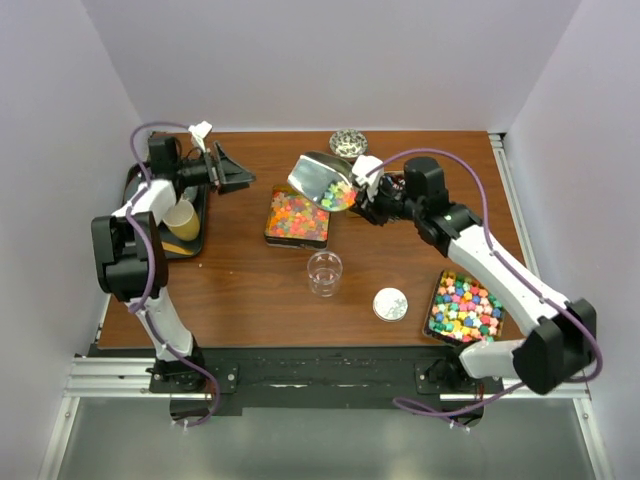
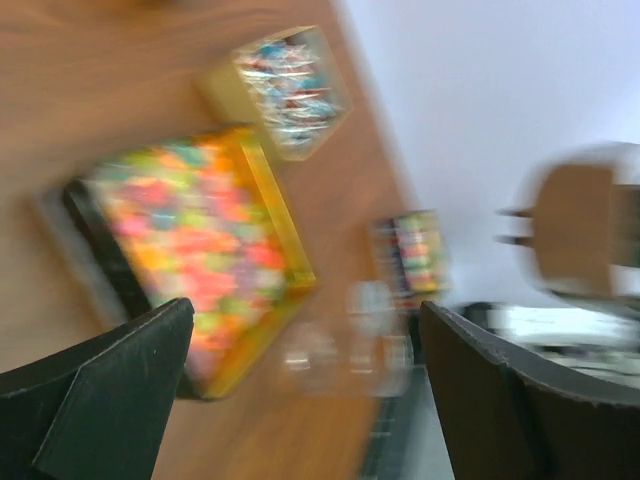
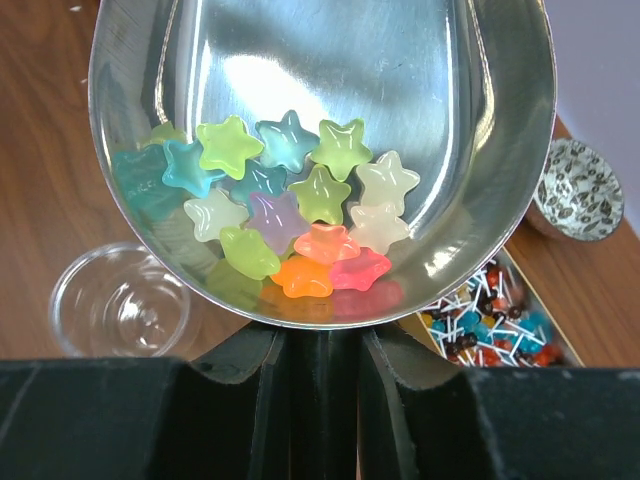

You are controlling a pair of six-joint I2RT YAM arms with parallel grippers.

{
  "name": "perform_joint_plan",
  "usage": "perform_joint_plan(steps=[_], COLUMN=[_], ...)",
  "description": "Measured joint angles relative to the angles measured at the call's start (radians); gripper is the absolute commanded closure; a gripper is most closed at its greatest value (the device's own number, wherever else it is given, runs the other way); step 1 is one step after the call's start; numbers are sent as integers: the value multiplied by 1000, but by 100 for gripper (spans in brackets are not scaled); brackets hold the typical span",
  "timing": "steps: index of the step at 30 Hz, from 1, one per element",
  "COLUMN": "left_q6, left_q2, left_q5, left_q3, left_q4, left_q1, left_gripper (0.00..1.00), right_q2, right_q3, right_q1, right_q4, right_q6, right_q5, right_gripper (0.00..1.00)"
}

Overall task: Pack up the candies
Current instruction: Adjust the spatula, then place the fake candies in the packing bottle.

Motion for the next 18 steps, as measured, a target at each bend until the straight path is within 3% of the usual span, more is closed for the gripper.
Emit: perform_joint_plan(steps=[3, 7, 11, 18], left_q6=[313, 526, 568, 548], left_q2=[18, -10, -72, -171], left_q5=[-156, -318, -425, -488], left_q3=[137, 101, -26, -129], left_q4=[-297, -450, -474, -398], left_q1=[-31, -67, -67, -72], left_gripper=[0, 0, 0, 0], right_q2=[-82, -145, -177, -200], right_q3=[-30, -55, -78, -101], right_q1=[-1, -10, -20, -21], right_q4=[-82, -229, -372, -554], right_q6=[-74, -190, -309, -494], right_q5=[-25, -35, -32, 5], right_gripper=[100, 100, 100, 100])
